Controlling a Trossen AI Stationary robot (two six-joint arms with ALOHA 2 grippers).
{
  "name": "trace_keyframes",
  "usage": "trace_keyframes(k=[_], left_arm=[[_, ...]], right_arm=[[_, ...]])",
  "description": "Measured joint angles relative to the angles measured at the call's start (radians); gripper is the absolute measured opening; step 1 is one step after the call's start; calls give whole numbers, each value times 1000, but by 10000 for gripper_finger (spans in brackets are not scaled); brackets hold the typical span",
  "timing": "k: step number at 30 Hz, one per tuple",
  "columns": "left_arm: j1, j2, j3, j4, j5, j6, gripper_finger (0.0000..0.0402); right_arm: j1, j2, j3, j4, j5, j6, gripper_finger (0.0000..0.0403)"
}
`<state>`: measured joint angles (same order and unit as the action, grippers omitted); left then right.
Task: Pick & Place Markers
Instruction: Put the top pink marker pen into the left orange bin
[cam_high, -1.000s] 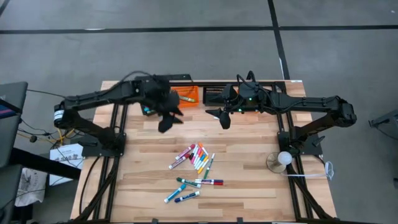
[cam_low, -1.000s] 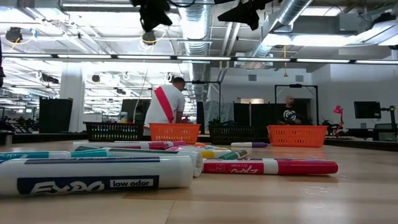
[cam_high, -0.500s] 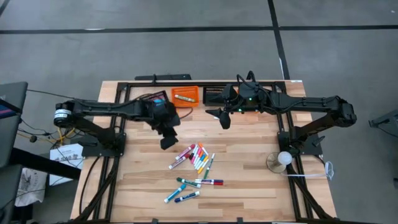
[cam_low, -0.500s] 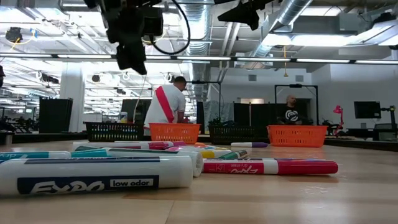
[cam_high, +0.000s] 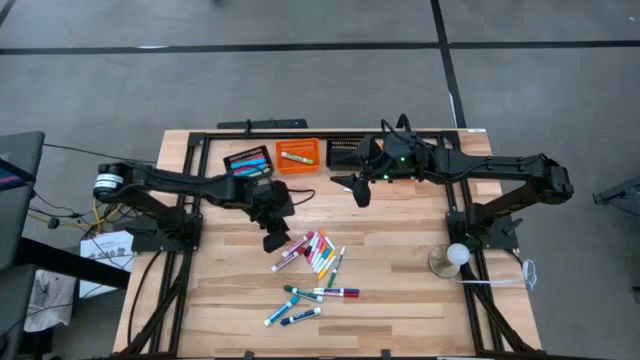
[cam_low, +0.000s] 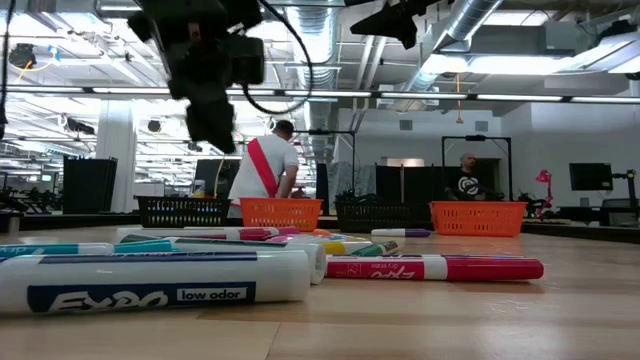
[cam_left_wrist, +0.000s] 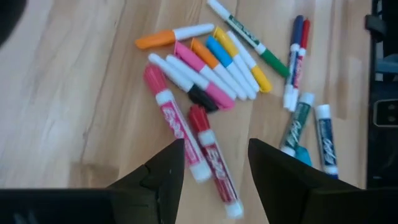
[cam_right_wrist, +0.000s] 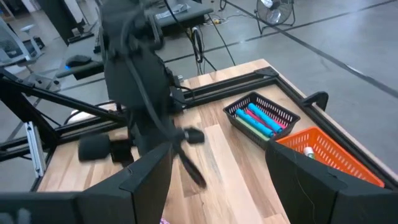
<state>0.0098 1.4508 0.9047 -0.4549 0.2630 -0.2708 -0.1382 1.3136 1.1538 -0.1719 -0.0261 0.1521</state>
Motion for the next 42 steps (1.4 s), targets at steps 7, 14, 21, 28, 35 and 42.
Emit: trace_keyframes(k=[7,14,21,28,35,42], left_arm=[[-4,163,0,76,-4,-30,176],[-13,214,0,149,-32,-97,176],[-40,215,0,180,-103,-112,176],[-55,215,0,193,-159,-114,176],[-58,265,1,215,-174,-131,176],[-61,329,4,224,-168,-138,176]], right_arm=[[0,0,0,-1,0,32,249],[0,0,0,-2,0,33,249],[1,0,0,-2,0,34,249],[1,0,0,-1,0,34,249],[0,0,0,0,0,34,249],[1,0,0,1,0,62,249]])
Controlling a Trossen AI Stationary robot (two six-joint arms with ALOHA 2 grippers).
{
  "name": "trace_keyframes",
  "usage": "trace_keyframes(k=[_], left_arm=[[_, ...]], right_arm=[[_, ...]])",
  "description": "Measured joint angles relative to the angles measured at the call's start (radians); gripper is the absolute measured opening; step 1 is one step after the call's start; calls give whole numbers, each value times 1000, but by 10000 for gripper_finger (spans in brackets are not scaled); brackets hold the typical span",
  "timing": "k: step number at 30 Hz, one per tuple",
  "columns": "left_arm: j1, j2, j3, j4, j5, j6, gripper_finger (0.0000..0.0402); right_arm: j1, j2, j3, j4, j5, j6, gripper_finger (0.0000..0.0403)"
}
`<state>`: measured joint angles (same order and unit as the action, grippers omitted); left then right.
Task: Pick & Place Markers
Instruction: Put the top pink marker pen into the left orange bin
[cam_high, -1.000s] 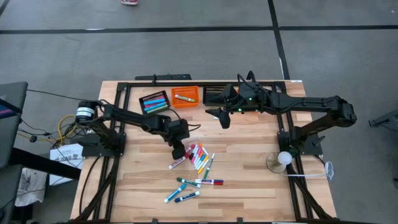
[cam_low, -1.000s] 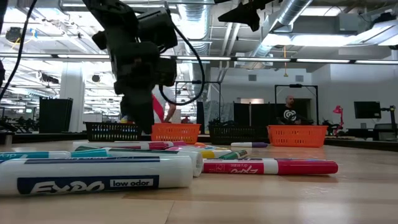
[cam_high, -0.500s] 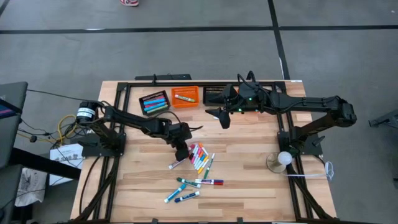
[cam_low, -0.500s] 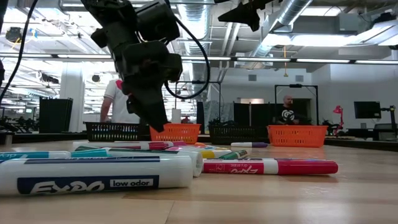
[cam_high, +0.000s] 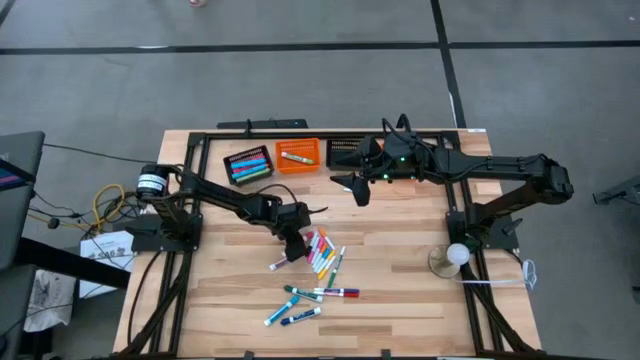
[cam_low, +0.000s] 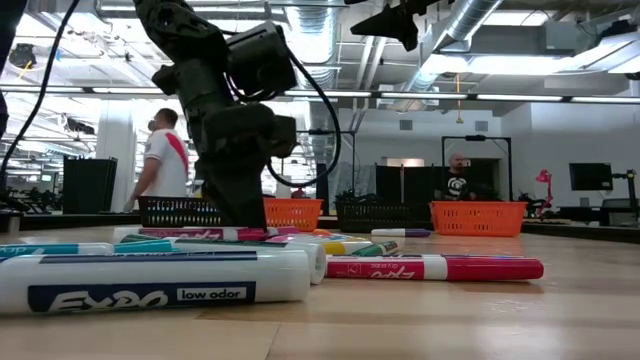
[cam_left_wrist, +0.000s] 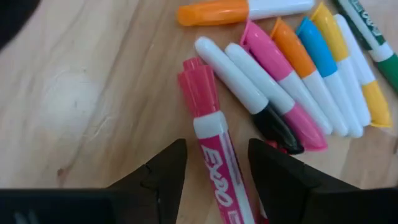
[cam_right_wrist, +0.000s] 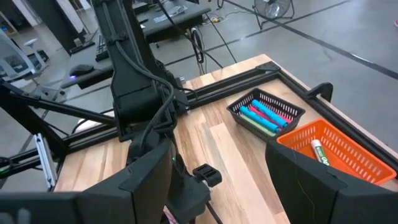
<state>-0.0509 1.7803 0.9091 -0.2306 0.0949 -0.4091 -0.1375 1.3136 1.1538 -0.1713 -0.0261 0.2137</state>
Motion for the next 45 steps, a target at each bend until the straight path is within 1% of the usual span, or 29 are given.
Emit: trace_keyframes(k=[4,10,19,22,28,39,42,45], left_arm=[[0,12,1,0,-17,0,176],[4,-10,-3,-17,-83,34,176],[5,-6,0,-86,-145,66,176],[6,-8,-1,-101,-152,91,176],[6,-10,1,-186,-162,139,176],[15,-9,0,-208,-155,125,176],[16,-8,-1,-209,-155,111,165],[17,-8,-1,-211,-159,105,127]], right_arm=[[0,0,0,0,0,-1,249],[0,0,0,0,0,-1,249],[11,0,0,0,0,-2,249],[21,0,0,0,0,-2,249],[39,0,0,0,0,-3,249],[40,0,0,0,0,-3,249],[40,0,0,0,0,-3,249],[40,0,0,0,0,-3,249]])
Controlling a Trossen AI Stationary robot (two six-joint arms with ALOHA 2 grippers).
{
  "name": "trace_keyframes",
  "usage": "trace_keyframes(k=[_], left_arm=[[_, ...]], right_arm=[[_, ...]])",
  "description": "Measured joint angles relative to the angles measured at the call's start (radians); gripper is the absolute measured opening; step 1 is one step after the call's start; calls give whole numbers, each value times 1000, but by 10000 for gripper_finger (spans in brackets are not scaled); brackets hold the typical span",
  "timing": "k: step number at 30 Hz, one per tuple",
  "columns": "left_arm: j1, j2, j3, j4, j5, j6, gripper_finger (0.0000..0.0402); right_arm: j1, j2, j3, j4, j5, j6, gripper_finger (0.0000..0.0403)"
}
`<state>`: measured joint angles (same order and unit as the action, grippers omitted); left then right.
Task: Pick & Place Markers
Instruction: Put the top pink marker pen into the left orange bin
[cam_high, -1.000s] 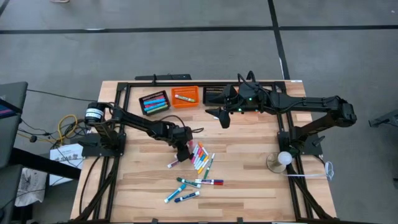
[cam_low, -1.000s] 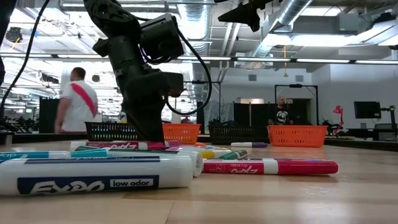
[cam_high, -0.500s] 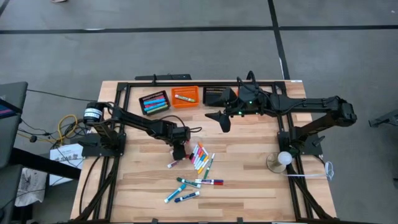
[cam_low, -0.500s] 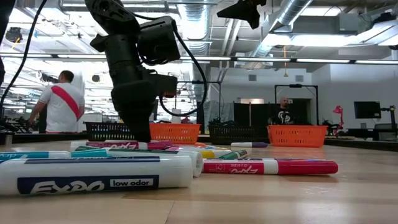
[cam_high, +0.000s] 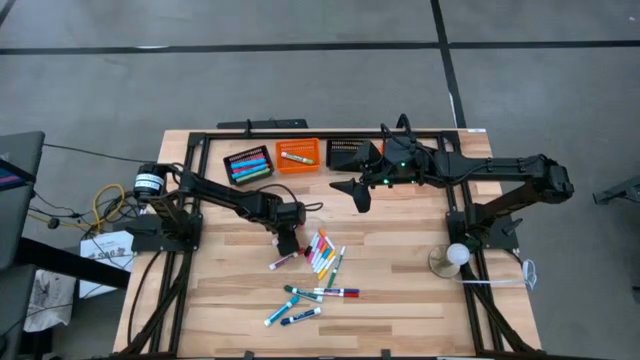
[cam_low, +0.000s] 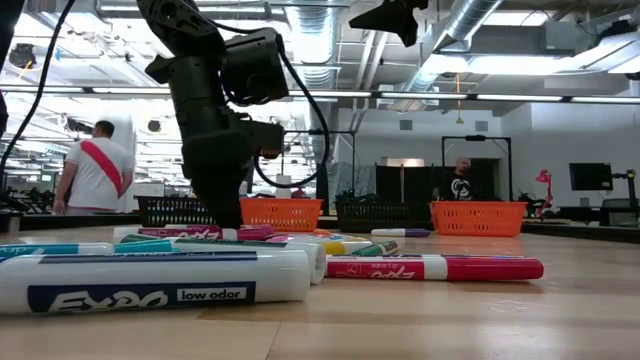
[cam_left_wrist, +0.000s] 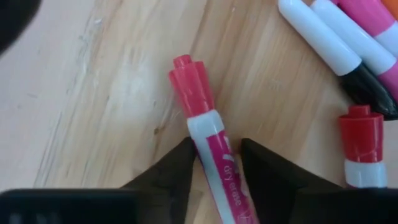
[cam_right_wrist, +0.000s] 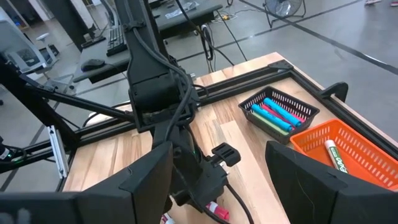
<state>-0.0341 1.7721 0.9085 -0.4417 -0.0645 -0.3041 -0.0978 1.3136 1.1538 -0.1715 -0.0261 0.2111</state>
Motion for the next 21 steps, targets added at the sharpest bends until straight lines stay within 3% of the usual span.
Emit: trace_keyframes(k=[4,14,21], left_arm=[[5,0,0,-3,-2,-3,58],[28,-38,-5,-8,-6,20,58],[69,-277,-8,-29,-22,141,58]], right_arm=[[0,0,0,0,0,0,249],[0,0,0,0,0,0,249],[-3,0,0,-6,0,-4,249]])
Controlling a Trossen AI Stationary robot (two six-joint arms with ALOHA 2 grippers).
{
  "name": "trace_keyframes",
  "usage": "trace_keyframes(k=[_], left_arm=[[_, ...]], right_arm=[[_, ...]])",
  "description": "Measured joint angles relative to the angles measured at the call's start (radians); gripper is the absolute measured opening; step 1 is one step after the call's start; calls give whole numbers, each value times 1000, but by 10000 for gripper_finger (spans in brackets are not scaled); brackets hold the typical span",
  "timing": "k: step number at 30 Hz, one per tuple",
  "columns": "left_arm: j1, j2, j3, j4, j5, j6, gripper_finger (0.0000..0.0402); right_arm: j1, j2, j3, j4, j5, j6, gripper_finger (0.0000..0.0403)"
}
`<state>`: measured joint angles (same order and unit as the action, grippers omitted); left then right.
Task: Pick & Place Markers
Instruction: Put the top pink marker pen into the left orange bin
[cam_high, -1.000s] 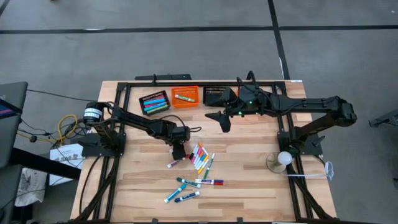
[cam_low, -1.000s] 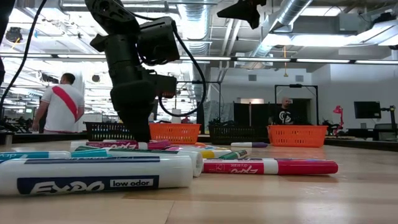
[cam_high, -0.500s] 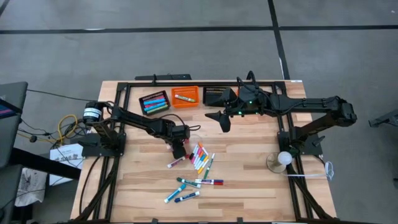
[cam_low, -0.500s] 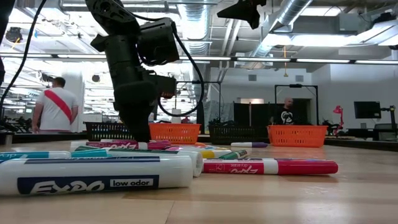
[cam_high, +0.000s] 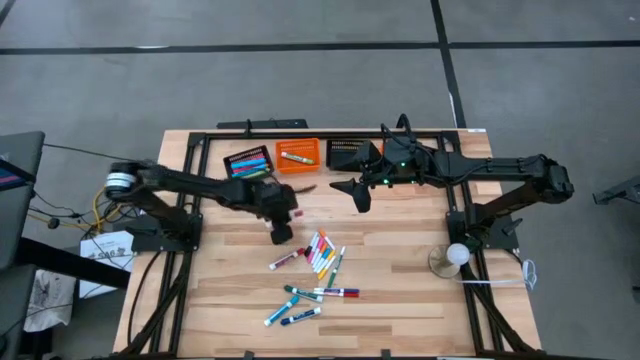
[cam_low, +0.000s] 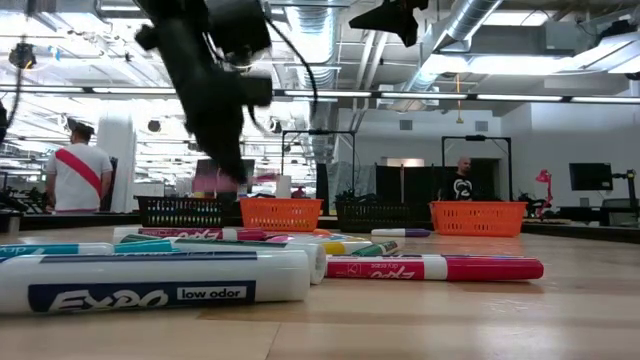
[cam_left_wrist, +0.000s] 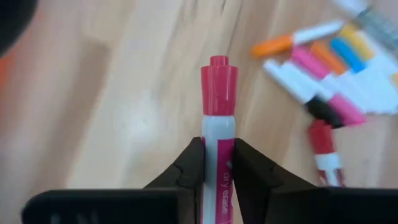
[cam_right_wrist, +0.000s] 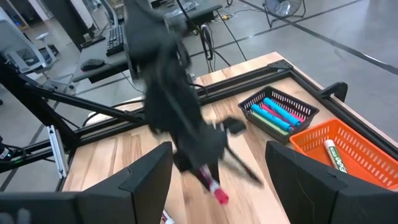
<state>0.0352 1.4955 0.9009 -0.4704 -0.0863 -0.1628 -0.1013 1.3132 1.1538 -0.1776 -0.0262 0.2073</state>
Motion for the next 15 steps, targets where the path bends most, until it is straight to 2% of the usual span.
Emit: trace_keyframes(k=[3,5,10,15], left_arm=[[33,-130,-2,0,25,75,58],[62,-219,1,8,79,101,58],[145,-412,1,9,324,158,58],[217,-548,1,15,572,158,58]], right_arm=[[-6,0,0,-9,0,-5,249],[-8,0,0,-12,0,-6,249],[-20,0,0,-13,0,-6,249],[-40,0,0,-13,0,-9,249]])
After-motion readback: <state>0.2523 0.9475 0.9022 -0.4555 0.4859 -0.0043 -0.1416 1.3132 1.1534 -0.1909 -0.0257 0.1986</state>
